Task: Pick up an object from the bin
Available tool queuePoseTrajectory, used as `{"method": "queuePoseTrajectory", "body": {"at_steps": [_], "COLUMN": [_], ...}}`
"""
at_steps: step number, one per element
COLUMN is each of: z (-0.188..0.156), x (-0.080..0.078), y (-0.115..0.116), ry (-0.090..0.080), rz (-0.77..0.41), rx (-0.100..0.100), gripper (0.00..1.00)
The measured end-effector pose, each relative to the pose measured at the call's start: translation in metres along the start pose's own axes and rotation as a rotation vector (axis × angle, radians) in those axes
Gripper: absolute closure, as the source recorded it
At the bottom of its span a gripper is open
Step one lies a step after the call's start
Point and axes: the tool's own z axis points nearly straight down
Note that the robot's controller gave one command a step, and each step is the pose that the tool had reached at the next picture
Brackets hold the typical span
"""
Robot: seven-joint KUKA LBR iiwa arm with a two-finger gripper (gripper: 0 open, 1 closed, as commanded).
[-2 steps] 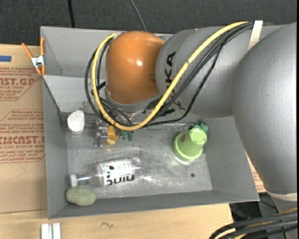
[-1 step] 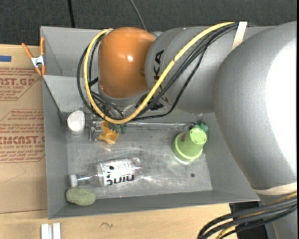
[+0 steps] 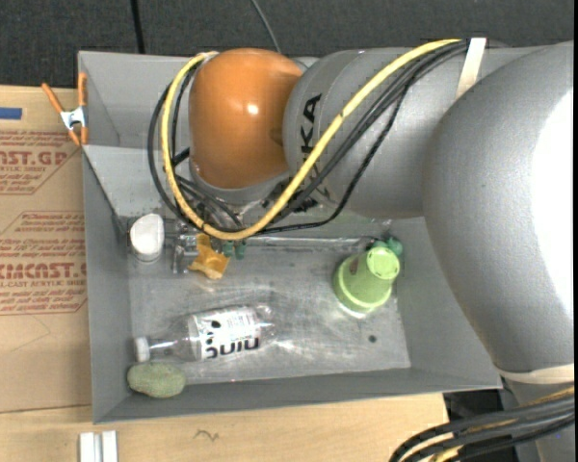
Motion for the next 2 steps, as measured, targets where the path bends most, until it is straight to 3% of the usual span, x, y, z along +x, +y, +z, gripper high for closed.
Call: {"method": "queuePoseTrajectory", "body": {"at_steps": [2], "z": [-0.07], "x": [-0.018], "y": [-0.011], "ry": [-0.007], "rz": [-0.006], "rx": [-0.002], "gripper": [1.0]}}
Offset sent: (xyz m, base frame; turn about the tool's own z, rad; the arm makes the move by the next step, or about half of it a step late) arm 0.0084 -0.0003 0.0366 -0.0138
